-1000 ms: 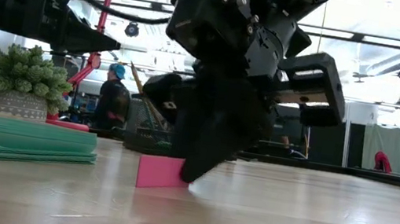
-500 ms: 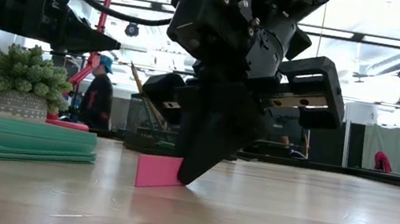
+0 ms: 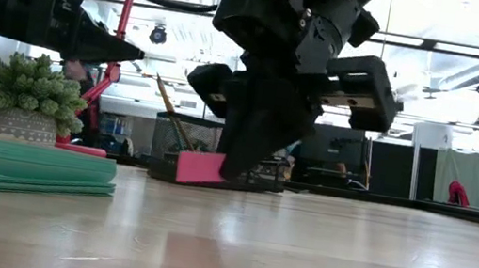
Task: Pick and place office supplies into organizer
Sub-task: Put the pink eraser into the black desk organizer
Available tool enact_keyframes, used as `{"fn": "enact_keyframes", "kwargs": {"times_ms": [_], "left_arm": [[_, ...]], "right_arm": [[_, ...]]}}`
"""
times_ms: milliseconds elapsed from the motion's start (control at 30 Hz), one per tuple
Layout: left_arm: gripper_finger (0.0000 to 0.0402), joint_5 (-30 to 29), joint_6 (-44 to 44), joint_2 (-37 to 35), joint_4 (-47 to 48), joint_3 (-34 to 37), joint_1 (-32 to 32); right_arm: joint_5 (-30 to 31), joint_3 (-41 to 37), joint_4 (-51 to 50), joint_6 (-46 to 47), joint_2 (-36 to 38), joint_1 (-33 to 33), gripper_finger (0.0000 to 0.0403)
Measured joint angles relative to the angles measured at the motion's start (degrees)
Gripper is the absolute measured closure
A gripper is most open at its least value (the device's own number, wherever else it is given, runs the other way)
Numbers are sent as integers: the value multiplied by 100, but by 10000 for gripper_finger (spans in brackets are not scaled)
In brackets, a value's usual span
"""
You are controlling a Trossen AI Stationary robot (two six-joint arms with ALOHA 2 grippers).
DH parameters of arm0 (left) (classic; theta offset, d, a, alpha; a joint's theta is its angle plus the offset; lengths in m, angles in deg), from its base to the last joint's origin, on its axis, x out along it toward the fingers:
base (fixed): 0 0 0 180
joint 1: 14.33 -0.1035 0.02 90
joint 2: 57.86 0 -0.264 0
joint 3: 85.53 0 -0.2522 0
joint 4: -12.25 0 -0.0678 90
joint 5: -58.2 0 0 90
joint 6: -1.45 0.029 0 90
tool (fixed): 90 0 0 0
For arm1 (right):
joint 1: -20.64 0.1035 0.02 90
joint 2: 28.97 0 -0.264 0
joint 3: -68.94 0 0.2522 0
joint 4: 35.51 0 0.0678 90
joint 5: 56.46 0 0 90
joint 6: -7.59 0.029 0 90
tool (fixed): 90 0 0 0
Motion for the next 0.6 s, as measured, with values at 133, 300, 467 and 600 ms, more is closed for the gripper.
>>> {"fn": "enact_keyframes", "kwargs": {"times_ms": [133,300,467,600], "left_arm": [[259,-2,0,0,-1,0,0],[259,-1,0,0,-1,0,0],[259,0,0,0,0,0,0],[259,0,0,0,-1,0,0]], "right_arm": [[82,0,-41,-58,102,-135,389],[555,0,-45,-104,139,-305,390],[608,0,-56,-262,177,-488,390],[1040,0,-62,-382,226,-680,390]]}}
